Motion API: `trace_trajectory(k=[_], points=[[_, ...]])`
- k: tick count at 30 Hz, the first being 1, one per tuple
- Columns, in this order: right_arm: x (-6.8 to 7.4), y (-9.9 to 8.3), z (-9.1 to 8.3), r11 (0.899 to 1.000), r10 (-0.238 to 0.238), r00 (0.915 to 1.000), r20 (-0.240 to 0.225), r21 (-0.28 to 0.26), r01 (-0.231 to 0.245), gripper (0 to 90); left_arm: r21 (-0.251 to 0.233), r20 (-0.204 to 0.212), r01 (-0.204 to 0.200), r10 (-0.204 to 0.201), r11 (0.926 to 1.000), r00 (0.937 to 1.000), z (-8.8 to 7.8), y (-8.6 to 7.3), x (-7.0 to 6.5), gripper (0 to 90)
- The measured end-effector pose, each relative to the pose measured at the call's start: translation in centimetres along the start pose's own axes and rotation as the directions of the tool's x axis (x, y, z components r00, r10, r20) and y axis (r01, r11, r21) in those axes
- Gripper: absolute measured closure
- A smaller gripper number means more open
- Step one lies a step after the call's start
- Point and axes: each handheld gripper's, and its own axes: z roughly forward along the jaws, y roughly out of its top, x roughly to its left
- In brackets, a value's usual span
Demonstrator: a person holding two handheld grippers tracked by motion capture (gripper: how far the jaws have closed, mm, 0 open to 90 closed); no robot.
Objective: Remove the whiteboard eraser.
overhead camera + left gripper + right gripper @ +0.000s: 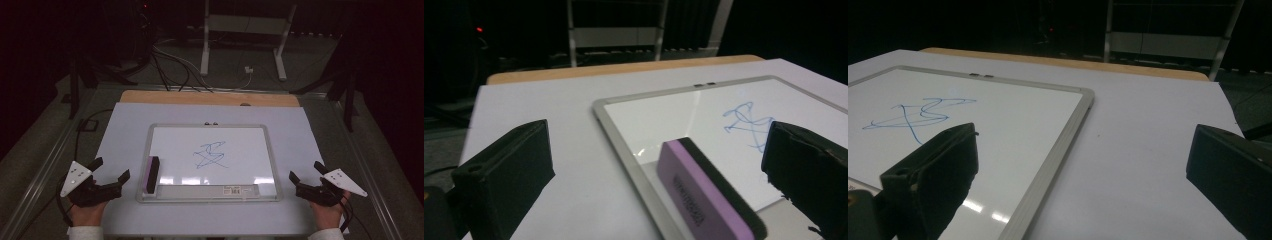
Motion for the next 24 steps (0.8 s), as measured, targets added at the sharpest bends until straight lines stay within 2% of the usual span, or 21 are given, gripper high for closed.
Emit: trace_trajectory(k=[2, 11, 18, 23, 24], points=[[0.0, 0.0, 0.0, 1.0, -0.002, 1.0, 0.001, 0.002, 0.002, 0.9, 0.013, -0.001, -0.001, 0.001, 0.9999, 1.0, 0.2, 0.1, -0.1, 1.0], [-0.2, -0.1, 0.0, 1.0, 0.006, 1.0, 0.004, 0.003, -0.006, 0.9, 0.066, 0.045, -0.011, 0.008, 0.9978, 0.9989, 2.2, 0.2, -1.0, 1.1], [-0.2, -0.1, 0.0, 1.0, 0.013, 0.9999, 0.001, 0.005, -0.013, 0.9, 0.092, 0.066, 0.001, -0.007, 0.9957, 0.9978, 3.1, 0.1, -1.3, 1.1], [-0.2, -0.1, 0.0, 1.0, 0.018, 0.9998, 0.006, 0.005, -0.018, 0.9, 0.154, 0.079, 0.0, -0.012, 0.9881, 0.9968, 4.1, -0.4, -1.4, 2.5], [-0.2, -0.1, 0.0, 1.0, 0.018, 0.9998, 0.006, 0.005, -0.018, 0.9, 0.154, 0.079, 0.0, -0.012, 0.9881, 0.9968, 4.1, -0.4, -1.4, 2.8]])
